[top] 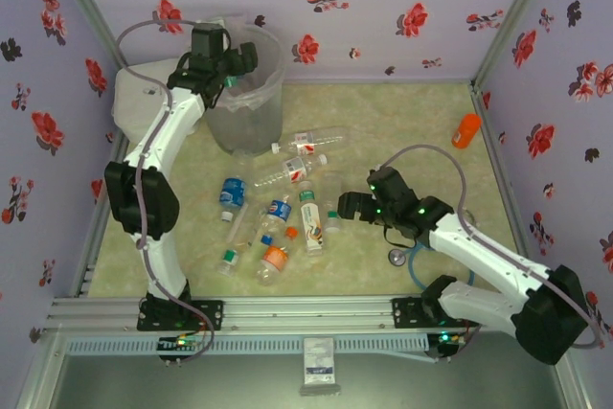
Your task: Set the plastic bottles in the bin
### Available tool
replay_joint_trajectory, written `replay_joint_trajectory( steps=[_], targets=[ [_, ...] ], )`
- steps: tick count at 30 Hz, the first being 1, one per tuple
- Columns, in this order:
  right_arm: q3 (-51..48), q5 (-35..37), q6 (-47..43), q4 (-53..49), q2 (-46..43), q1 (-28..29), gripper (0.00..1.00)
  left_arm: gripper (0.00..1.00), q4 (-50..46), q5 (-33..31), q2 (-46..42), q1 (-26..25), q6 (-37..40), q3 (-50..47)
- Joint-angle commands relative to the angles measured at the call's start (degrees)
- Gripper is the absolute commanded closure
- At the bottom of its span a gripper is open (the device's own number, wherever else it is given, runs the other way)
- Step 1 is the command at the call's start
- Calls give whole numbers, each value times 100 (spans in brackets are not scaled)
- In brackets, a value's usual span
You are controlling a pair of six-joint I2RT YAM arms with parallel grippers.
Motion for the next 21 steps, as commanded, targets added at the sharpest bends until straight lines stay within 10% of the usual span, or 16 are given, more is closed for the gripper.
replay_joint_trajectory(
  steps=[1, 11, 21],
  targets=[
    [-47, -97, 267, 398, 198, -6, 1, 4, 103, 75, -413, -12, 79, 123],
    [202, -38, 338, 768, 1113, 177, 21, 0, -457, 95, -1630, -19, 257, -344],
    [478, 3, 422, 1257, 2275, 180, 43, 0, -1024, 916, -4176, -385, -372, -2980]
  ],
)
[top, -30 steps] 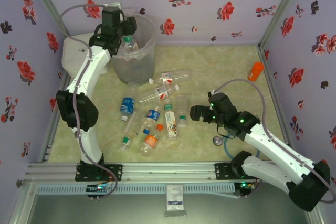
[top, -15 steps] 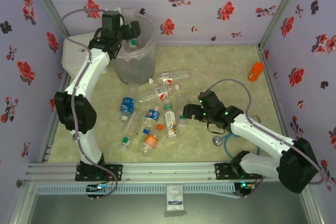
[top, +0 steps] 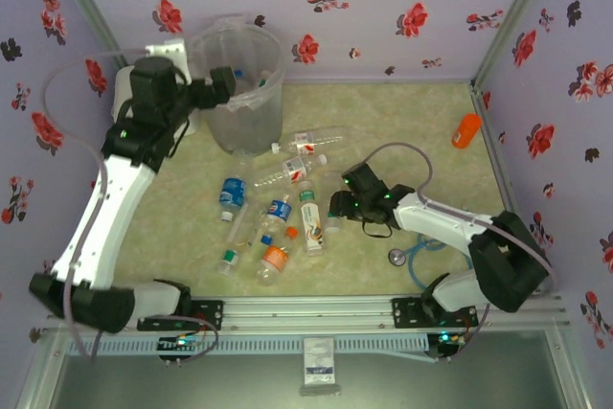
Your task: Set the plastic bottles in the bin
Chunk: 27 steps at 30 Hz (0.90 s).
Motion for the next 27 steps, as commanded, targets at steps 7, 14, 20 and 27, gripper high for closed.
replay_joint_trajectory(
  steps=[7, 14, 20, 27],
  targets=[
    [264, 162, 196, 328, 899, 45, 50, 0, -702, 550, -1275, -665, -815, -1745],
    [279, 320, 294, 404, 1320, 31, 47, 0, -440, 550, -1878, -726, -1350, -2673],
    [329, 427, 251, 273, 1316, 31, 58, 0, -433, 634, -2002, -770, -1533, -2994],
    [501, 613, 58, -221, 882, 38, 60, 0, -124, 847, -2082, -795, -1737, -3251]
  ],
)
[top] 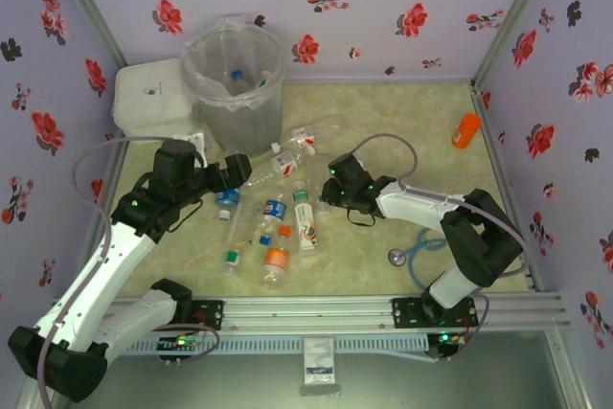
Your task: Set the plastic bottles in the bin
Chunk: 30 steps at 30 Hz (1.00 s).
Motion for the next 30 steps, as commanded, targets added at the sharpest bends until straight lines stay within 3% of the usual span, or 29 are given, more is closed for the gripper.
replay_joint_trajectory(
  steps=[1, 5, 10, 14, 23, 30],
  targets=[
    [4, 217, -196, -924, -105, 23, 54, 0, 295, 198, -95, -37, -226, -123],
    [82, 167, -359, -1028, -407, 201, 32, 0, 405, 251, -119, -38, -278, -151],
    [136, 30, -507, -859, -577, 263, 22, 0, 398, 260, -145, -39, -272, -144],
    [340, -189, -620, -720, -330, 306, 21, 0, 412, 260, -142, -38, -283, -181],
    [899, -386, -727, -745, 730, 311, 32, 0, 405, 260, -142, -42, -319, -227],
    [748, -222, -634, -734, 604, 295, 53, 0, 563, 443, -197, -39, -487, -307]
  ],
)
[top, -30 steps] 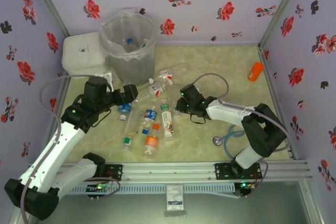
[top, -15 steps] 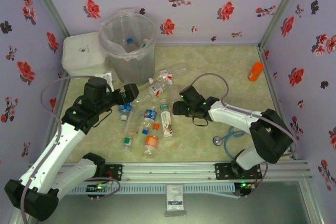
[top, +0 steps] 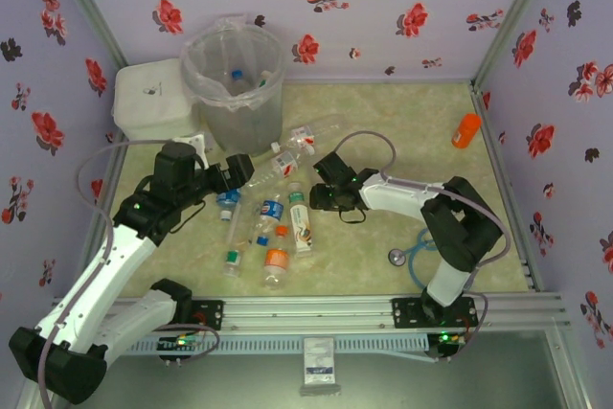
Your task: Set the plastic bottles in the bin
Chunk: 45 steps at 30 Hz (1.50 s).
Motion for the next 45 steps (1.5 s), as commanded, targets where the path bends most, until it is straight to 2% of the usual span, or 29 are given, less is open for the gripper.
replay_joint_trajectory(
  steps=[1, 8, 12, 16, 21, 27, 30, 32, 36, 45],
  targets=[
    [-77, 177, -12, -147, -247, 23, 56, 0, 371, 303, -149, -34, -253, -112],
    [-606, 561, -250, -354, -1617, 31, 74, 0, 1869, 959, -102, -44, -1277, -482],
    [-1163, -78, -741, 285, -2588, 163, 88, 0, 2136, 981, 329, -119, -1377, -231],
    [-1645, -669, -1096, 985, -3342, 475, 100, 0, 2438, 977, 881, -462, -1394, 13],
    [-1745, -680, -1289, 1232, -3781, 922, 100, 0, 2514, 818, 1417, -857, -1304, 217],
    [-1752, -725, -1464, 1566, -3943, 1276, 100, 1, 2474, 666, 1527, -1120, -1271, 270],
    [-1749, -724, -1527, 1704, -3926, 1325, 100, 9, 2490, 648, 1580, -1209, -1291, 260],
    [-1705, -698, -1536, 1690, -3849, 1325, 100, 21, 2520, 656, 1635, -1279, -1298, 266],
    [-1683, -610, -1541, 1730, -3755, 1318, 100, 36, 2436, 651, 1708, -1343, -1245, 338],
    [-1646, -165, -1476, 1595, -3910, 1326, 98, 60, 2198, 647, 1725, -1329, -1021, 564]
  ],
)
